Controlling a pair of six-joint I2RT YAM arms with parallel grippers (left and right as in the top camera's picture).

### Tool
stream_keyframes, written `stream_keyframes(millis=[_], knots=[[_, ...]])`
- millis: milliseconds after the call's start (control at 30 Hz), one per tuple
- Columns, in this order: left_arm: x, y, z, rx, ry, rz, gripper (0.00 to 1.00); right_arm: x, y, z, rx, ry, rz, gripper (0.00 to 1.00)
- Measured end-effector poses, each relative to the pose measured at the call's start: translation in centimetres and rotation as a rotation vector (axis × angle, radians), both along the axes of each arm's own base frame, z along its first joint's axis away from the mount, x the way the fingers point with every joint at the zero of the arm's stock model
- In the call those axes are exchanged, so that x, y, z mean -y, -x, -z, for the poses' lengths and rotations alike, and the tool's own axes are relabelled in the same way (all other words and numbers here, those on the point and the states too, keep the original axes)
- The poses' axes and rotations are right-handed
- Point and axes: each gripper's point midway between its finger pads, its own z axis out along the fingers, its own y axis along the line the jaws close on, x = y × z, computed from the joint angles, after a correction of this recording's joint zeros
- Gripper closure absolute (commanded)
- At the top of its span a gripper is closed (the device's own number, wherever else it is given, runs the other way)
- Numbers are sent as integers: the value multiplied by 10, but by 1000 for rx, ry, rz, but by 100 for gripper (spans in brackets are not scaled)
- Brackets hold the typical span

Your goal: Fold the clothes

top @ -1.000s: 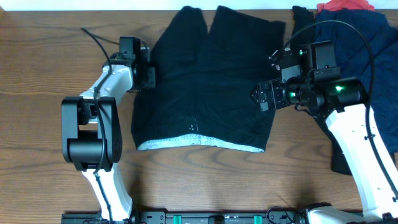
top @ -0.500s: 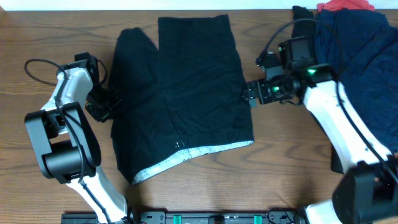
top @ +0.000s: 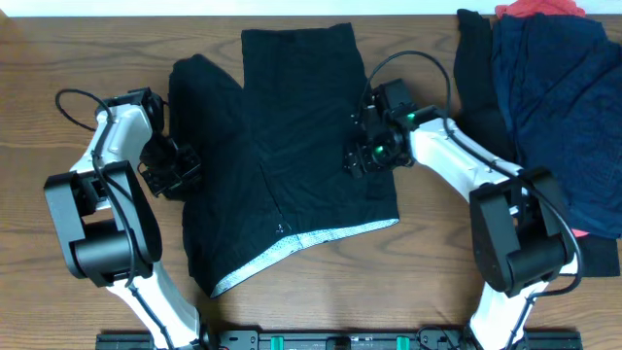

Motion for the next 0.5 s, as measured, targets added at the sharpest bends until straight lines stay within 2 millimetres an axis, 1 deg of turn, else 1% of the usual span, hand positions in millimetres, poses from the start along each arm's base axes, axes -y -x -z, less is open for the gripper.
stream_keyframes(millis=[33, 67, 100, 133, 200, 233, 333, 400, 433, 500], knots=[[-3, 0, 1, 1, -14, 6, 27, -1, 0, 0, 1, 1, 1, 38], [-6, 0, 1, 1, -24, 8, 16, -1, 1, 0, 1, 6, 2, 45], [-9, 0, 2, 4, -34, 12, 12, -1, 1, 0, 0, 10, 2, 50], [-12, 0, 2, 6, -43, 14, 10, -1, 2, 1, -3, 13, 3, 57], [-19, -1, 3, 10, -57, 3, 9, -1, 4, 1, -7, 19, 5, 75], [-22, 0, 3, 10, -61, -5, 9, -2, 4, 1, -7, 23, 5, 81], [-31, 2, 3, 7, -71, -26, 8, 1, 7, 3, -18, 52, 29, 90], [-36, 2, 1, 11, -79, -34, 7, 7, 8, 6, -28, 83, 63, 97], [-37, 2, 0, 17, -82, -37, 7, 11, 8, 7, -31, 105, 82, 99], [-38, 0, -7, 38, -89, -38, 6, 19, 6, 8, -28, 144, 121, 99]])
